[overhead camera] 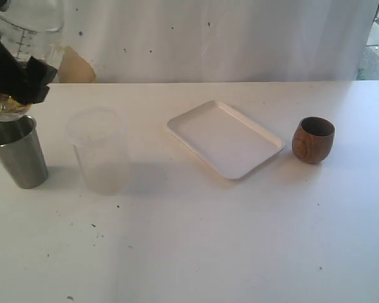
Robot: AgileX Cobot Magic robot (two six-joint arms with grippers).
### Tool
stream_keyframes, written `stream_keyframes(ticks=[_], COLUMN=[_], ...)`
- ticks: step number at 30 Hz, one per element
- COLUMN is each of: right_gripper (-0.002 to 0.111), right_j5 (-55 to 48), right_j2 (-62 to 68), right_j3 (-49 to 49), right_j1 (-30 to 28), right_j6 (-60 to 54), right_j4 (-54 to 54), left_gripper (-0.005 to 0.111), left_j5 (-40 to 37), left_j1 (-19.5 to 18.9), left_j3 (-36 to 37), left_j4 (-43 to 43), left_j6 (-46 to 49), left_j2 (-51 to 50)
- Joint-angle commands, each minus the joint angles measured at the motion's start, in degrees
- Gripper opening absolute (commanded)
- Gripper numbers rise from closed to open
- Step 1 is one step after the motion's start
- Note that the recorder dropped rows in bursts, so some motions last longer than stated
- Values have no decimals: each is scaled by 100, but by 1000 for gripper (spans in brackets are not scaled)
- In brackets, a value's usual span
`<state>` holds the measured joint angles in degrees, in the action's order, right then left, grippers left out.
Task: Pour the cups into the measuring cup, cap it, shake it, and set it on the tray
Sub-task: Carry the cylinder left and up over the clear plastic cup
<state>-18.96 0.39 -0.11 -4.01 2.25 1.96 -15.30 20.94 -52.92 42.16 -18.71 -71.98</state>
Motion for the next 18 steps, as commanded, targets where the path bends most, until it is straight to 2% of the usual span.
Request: stream_keyframes(ticks=[1, 9, 18], right_gripper=[0, 0, 0], right_j5=[52, 52, 52], right_j2=[-39, -39, -39], right_j3=[11, 11, 11], right_j1=[29, 29, 29], right_j6=[-7, -7, -7], right_j4=[15, 15, 15], left_gripper=[0, 0, 0], left_j5=[165, 379, 864], left_j1=[-311, -611, -963], left_j3=[-87, -76, -76], left_j4=[-33, -33, 73], left_j6=[596, 1189, 2332], left_j2=[133, -218, -736])
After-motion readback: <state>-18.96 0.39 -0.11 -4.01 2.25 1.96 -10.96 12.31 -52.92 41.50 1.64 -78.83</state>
